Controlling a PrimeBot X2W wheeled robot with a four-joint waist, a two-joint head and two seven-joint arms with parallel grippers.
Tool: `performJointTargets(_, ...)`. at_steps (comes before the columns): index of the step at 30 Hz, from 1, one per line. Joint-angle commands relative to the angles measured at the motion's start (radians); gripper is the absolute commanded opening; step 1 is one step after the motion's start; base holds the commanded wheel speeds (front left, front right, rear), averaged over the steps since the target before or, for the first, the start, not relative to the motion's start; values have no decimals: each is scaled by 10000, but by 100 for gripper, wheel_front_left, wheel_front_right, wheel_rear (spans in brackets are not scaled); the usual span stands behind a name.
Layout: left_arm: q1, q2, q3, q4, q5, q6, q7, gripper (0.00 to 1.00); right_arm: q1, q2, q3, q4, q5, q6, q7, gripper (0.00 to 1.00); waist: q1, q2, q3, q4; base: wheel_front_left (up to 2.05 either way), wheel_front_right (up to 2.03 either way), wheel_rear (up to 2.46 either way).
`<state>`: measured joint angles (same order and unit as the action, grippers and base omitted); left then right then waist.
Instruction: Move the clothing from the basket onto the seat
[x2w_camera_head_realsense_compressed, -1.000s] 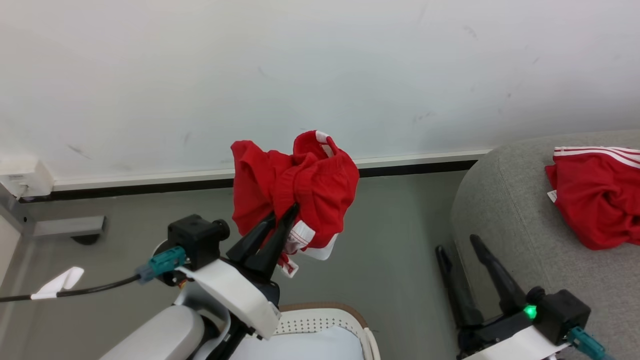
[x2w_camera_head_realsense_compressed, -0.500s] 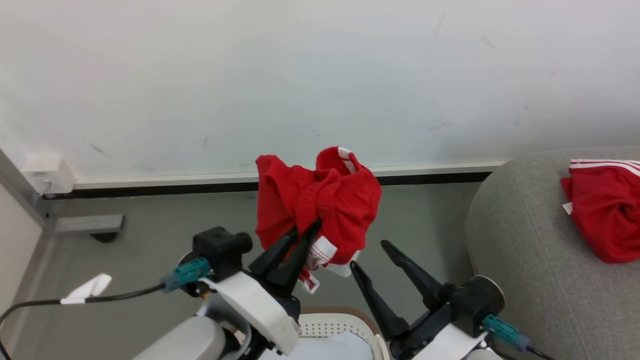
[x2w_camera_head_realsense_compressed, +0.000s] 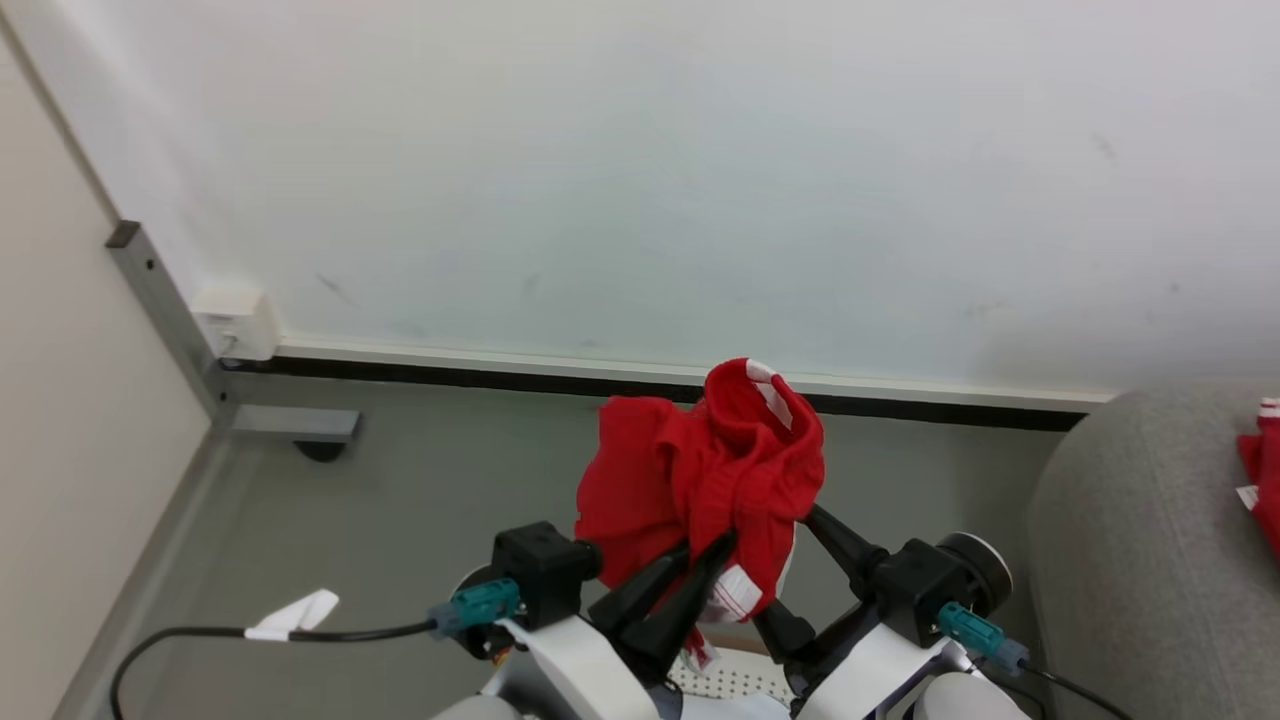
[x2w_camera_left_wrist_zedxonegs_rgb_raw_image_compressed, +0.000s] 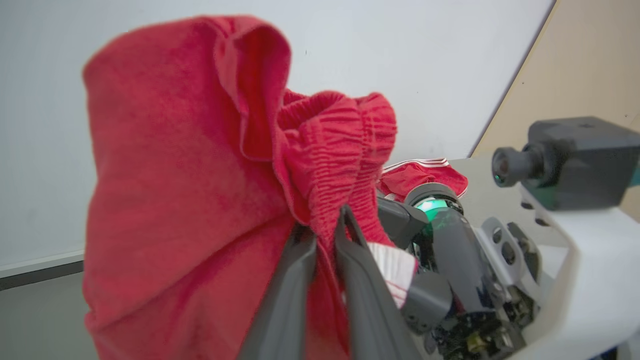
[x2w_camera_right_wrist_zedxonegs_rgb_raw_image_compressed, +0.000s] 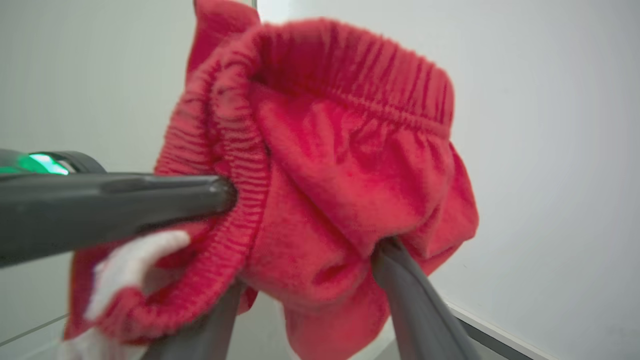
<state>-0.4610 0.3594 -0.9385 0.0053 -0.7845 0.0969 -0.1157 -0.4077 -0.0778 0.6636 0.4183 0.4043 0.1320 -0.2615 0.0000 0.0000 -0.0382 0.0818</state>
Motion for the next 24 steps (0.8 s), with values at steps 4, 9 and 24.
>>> performJointTargets(4, 262, -91, -233, 191, -169, -79, 130, 0, -139, 85, -201, -118, -248, -24, -51, 100, 0, 0, -140, 445, 0, 0, 0)
performJointTargets(9, 306, -102, -259, 281, -201, -50, 126, 0, -133, 33, 8, -260, -45, -23, -56, 0, 0, 0, -197, 638, 0, 0, 0)
performJointTargets(24, 373, -29, -4, 331, -268, 201, -175, 85, 670, -159, -352, -777, 1354, -23, -43, 0, 0, 0, -111, 386, 0, 0, 0)
